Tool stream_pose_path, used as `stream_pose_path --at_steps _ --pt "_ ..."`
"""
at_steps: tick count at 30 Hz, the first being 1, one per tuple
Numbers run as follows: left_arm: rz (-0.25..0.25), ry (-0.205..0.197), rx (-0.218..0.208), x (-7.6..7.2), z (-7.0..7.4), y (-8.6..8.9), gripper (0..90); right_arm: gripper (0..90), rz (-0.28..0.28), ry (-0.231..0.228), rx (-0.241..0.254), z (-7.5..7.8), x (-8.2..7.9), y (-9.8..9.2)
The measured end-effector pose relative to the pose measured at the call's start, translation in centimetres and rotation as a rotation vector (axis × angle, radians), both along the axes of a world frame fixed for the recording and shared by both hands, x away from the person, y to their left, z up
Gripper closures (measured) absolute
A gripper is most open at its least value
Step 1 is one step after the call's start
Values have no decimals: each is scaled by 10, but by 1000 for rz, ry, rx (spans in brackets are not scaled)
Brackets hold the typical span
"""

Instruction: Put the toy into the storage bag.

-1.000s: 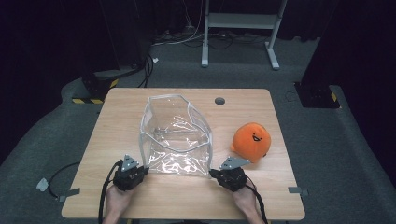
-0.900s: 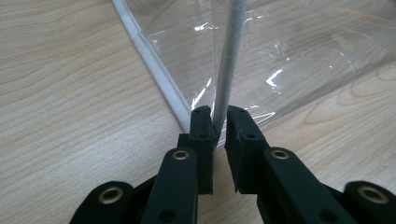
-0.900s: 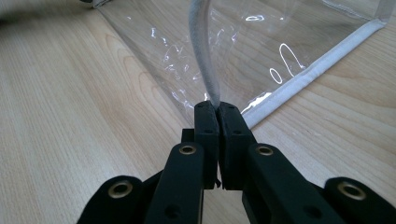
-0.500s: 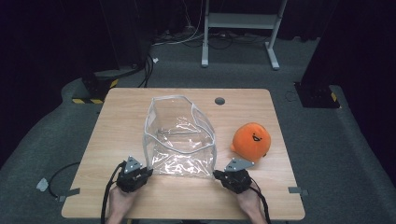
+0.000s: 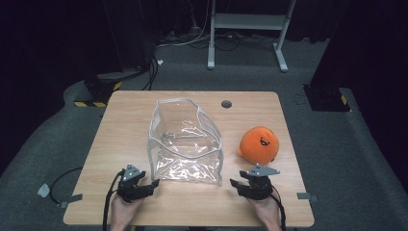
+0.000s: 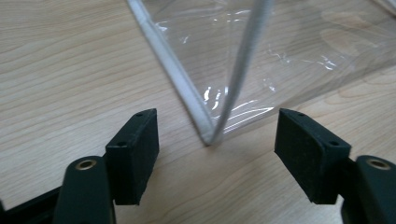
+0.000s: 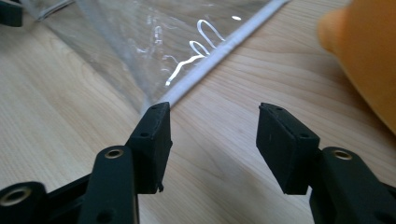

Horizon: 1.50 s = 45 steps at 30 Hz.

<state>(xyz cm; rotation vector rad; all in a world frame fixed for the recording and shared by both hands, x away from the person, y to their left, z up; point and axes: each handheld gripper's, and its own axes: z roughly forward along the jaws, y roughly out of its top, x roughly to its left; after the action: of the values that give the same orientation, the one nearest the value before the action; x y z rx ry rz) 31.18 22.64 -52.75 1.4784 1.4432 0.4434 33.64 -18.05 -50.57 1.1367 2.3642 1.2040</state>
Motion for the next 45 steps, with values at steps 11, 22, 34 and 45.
stream_pose_path --at_steps 11,22,34,45 --pt "170 -54 -104 7 -3 8 237 397 -97 -5 -26 -4 -6 -23" --pt "181 -10 23 19 -6 35 234 333 -225 -35 -24 -2 -10 -54" --pt "233 -13 75 40 -9 45 232 245 -322 -53 -10 1 -3 -73" --pt "237 -11 97 49 -10 46 215 189 -362 -70 11 18 14 -84"
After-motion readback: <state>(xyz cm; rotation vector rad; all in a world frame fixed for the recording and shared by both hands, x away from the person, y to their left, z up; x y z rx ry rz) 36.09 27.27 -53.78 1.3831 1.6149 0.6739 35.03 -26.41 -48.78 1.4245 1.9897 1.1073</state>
